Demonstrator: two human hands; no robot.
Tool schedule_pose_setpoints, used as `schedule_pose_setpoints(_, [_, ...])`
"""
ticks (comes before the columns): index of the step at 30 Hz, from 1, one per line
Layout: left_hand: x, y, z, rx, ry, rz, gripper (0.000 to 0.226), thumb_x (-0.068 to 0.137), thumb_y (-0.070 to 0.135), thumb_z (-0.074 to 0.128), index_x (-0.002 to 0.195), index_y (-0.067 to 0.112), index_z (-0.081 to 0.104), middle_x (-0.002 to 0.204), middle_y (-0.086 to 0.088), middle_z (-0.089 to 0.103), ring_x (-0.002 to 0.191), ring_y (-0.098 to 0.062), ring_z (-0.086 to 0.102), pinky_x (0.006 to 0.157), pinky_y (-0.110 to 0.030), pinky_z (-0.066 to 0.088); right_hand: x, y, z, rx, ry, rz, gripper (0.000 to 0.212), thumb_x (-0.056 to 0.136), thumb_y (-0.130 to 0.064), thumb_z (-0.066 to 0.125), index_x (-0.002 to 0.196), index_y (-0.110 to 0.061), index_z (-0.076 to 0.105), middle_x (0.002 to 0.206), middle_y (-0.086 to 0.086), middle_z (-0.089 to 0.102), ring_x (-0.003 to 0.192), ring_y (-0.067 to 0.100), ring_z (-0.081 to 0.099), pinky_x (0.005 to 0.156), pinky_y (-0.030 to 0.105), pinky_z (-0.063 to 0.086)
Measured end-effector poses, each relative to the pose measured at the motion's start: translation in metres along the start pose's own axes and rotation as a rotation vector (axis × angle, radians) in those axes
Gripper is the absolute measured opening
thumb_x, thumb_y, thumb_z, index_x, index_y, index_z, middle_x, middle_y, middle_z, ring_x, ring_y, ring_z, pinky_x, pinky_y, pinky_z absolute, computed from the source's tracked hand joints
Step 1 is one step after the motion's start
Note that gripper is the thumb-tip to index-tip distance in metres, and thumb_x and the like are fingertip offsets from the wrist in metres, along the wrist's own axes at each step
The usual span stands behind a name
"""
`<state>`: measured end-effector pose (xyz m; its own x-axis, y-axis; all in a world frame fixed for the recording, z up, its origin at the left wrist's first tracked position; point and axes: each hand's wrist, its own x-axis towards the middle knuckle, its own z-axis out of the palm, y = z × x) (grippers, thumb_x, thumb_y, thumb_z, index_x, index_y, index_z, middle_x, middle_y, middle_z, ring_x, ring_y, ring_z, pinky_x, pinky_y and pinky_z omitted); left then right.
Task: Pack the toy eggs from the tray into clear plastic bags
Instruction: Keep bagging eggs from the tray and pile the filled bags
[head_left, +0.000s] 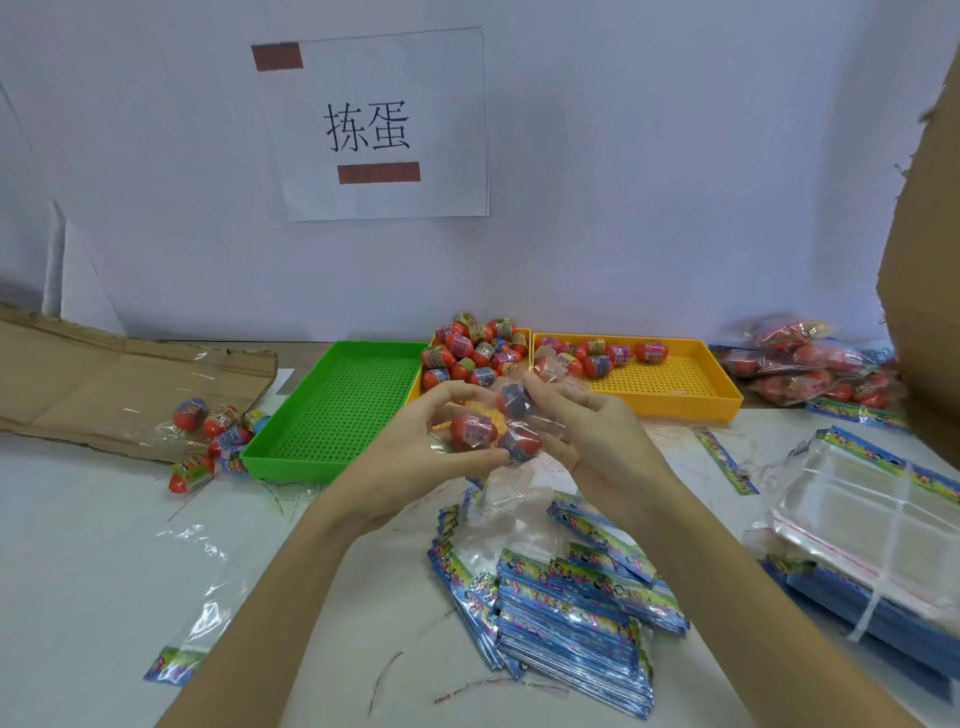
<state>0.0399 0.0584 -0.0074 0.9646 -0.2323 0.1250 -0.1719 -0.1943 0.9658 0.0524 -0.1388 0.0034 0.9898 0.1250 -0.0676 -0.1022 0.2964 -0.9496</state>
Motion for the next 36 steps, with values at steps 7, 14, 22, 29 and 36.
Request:
schedule_pose_setpoints(7, [0.004,-0.003,0.001,0.018,0.083,0.003,0.032,0.081,0.009,0.089,0.108,0.021,0.078,0.118,0.003,0.076,0.114,-0.007,0.069,0.092,-0.018,0.054,0.004,0.006,-0.003,-0.076,0.022,-0.044,0.019,0.094,-0.025,0.074,0.101,-0.009,0.081,0.116,0.003,0.077,0.108,0.020,0.074,0.090,0.030,0.060])
schedule_pose_setpoints(14, [0.003,-0.004,0.006,-0.003,0.044,-0.022,0.025,0.089,0.008,0.083,0.104,0.012,0.063,0.097,-0.008,0.077,0.077,-0.014,0.071,0.069,-0.021,0.055,0.005,0.010,-0.005,-0.176,-0.019,-0.080,0.018,0.097,-0.020,0.070,0.104,-0.007,0.080,0.101,0.001,0.079,0.104,0.014,0.074,0.093,0.031,0.060])
schedule_pose_setpoints(22, [0.003,-0.001,0.005,-0.309,-0.005,-0.127,0.059,0.070,0.015,0.092,0.120,0.011,0.061,0.107,-0.021,0.078,0.091,-0.035,0.075,0.083,-0.038,0.064,0.002,0.006,-0.002,-0.197,0.022,-0.157,0.019,0.095,-0.024,0.073,0.106,-0.011,0.080,0.097,0.000,0.080,0.103,0.021,0.074,0.100,0.047,0.058])
schedule_pose_setpoints(29, [-0.001,0.002,0.001,-0.102,-0.142,-0.095,0.045,0.080,0.038,0.091,0.120,0.036,0.073,0.117,0.003,0.078,0.111,-0.016,0.074,0.088,-0.024,0.058,0.002,0.005,-0.005,-0.385,0.039,-0.293,0.006,0.092,-0.022,0.077,0.095,-0.021,0.081,0.089,-0.013,0.080,0.090,0.006,0.075,0.077,0.020,0.060])
schedule_pose_setpoints(36, [0.002,-0.001,0.010,-0.075,0.026,-0.028,0.032,0.081,0.035,0.083,0.107,0.019,0.075,0.103,-0.008,0.080,0.093,-0.025,0.079,0.076,-0.034,0.062,0.003,0.008,-0.002,-0.396,0.024,-0.339,0.013,0.094,-0.026,0.075,0.099,-0.015,0.080,0.087,-0.006,0.079,0.082,0.003,0.074,0.070,0.011,0.053])
